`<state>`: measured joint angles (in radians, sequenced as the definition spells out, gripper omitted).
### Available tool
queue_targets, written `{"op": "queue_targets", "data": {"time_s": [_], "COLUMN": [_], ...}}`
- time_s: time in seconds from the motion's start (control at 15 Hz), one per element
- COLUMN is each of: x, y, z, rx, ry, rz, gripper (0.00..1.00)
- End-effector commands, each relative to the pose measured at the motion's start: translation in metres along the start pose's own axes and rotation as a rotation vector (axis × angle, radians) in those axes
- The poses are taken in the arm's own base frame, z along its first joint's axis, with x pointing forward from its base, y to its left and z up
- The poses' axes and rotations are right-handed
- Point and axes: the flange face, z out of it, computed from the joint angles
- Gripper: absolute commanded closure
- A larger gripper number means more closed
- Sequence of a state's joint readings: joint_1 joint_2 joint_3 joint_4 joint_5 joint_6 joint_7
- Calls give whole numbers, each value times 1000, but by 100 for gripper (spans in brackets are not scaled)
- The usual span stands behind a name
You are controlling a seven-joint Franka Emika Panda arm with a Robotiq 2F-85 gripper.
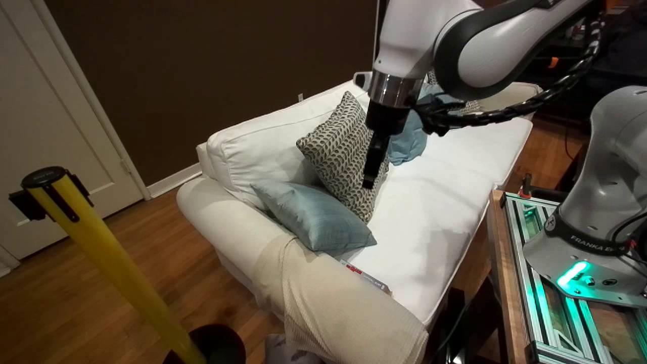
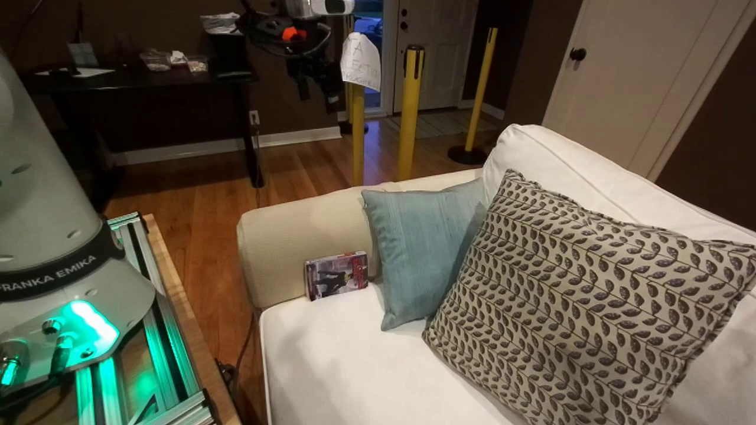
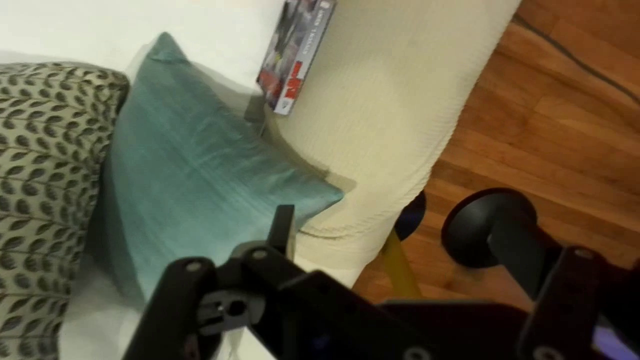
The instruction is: Remove the brown cloth from the armrest on the left and put it on the couch seat
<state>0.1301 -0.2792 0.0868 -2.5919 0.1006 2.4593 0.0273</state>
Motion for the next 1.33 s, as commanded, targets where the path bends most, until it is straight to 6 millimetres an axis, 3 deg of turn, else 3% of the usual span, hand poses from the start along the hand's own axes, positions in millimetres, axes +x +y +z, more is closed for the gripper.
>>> {"op": "queue_targets", "data": {"time_s": [0.0,0.33,0.47,0.6,0.67,0.87,1.07,1.27], "x": [21,28,35,41,30,38,41,42], "y": [-27,-29,-29,-37,-28,-35,-35,-60], "z": [61,142,168,187,166,186,186,203], "rx": [95,174,204,209,191,195,197,93], "ry": [-115,-235,-240,-238,-239,-248,-245,-282], "rz": [68,309,401,380,355,354,355,307], "gripper": [0,0,0,0,0,0,0,0]}}
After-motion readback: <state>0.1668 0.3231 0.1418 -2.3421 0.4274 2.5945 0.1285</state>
